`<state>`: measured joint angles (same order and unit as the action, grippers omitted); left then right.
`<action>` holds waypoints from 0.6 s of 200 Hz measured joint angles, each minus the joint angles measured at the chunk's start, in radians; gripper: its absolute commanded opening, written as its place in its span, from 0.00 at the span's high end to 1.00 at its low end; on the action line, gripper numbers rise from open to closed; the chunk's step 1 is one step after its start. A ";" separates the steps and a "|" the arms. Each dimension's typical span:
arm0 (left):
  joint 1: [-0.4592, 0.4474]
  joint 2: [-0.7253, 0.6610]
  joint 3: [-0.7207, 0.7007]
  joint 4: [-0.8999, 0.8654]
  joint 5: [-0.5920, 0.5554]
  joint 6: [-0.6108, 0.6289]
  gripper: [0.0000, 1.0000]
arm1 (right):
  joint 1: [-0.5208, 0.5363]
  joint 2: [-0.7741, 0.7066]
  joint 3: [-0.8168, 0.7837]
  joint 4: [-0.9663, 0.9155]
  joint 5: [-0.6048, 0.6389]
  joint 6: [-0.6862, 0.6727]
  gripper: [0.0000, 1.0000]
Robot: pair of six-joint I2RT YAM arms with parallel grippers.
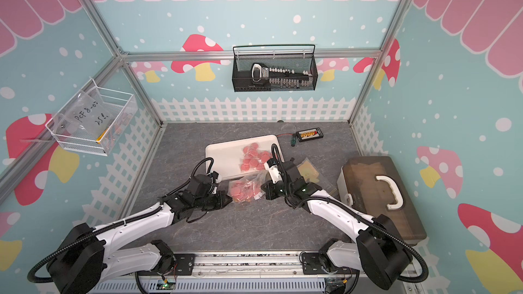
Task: Pour cookies out of the ziploc bag
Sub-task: 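Pour the cookies out of the ziploc bag onto the tray.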
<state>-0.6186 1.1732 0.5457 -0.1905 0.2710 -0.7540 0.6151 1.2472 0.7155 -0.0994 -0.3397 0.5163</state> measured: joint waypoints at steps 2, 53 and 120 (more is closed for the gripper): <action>0.001 0.000 0.002 -0.002 0.000 0.000 1.00 | 0.000 0.000 0.002 -0.002 0.000 0.000 1.00; 0.037 -0.005 0.056 -0.069 -0.006 0.024 1.00 | 0.000 0.000 0.064 -0.029 0.010 -0.015 1.00; 0.095 -0.005 0.071 -0.099 -0.005 0.053 1.00 | 0.000 0.000 0.114 -0.052 0.006 -0.039 1.00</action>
<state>-0.5232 1.1687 0.6170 -0.2897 0.2665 -0.7013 0.6151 1.2476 0.8291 -0.1513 -0.3336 0.4778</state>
